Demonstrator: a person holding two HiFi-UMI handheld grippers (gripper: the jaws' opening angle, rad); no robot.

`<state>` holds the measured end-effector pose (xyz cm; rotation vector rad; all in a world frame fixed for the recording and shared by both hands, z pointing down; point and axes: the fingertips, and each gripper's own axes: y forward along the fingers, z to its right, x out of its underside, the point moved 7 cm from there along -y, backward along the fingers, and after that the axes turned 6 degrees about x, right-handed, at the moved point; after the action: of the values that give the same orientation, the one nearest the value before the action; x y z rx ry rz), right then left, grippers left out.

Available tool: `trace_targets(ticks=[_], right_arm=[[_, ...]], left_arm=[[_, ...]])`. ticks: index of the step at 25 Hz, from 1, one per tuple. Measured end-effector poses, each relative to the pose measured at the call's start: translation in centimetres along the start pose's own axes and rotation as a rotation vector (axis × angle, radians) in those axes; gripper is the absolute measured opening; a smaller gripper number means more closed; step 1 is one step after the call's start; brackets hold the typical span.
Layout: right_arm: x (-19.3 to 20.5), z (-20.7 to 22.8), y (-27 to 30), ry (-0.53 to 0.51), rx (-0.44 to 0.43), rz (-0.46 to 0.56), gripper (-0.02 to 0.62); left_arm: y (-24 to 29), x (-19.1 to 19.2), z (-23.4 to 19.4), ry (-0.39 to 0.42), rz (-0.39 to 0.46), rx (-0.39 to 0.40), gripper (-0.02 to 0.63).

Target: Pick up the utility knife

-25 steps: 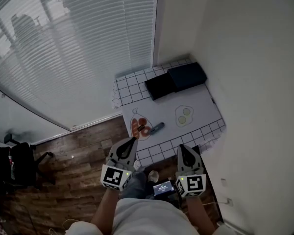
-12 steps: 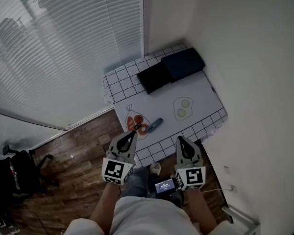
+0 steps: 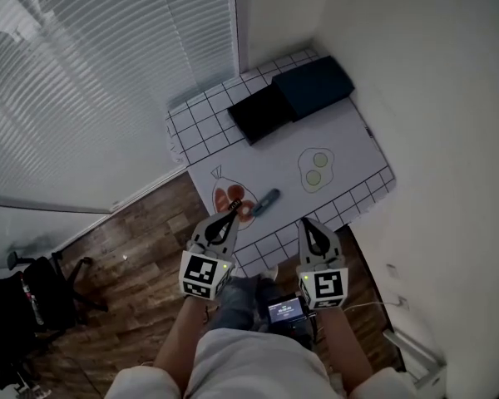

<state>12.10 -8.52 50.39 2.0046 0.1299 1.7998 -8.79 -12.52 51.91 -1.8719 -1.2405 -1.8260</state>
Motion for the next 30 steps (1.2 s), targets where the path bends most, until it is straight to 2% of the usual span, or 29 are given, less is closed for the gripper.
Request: trace_targets(ticks=[9,16,22,30], right_arm=[[2.9,0.5,2.2,0.012,0.037,-0.068,0.006],[4.1,0.8,3.0,0.024,0.052,-0.100,0.006],[5.0,1.3,3.1,0.068,0.079,-0.127,0.006],[7.0,0.8,3.7,0.091,0.081,-0.180,0.006]], left_arm=[[4.3,3.2,-0.7,-0.010,-0.168,0.115,0.008],[7.4,5.6,-0.3,0.073,-0.314,0.197,0.008],[9.5,8.1,-0.5,0.085,-0.422,0.232,0.008],[11.1,8.9,-0.9,0.108,-0.489,0.281,0.008]])
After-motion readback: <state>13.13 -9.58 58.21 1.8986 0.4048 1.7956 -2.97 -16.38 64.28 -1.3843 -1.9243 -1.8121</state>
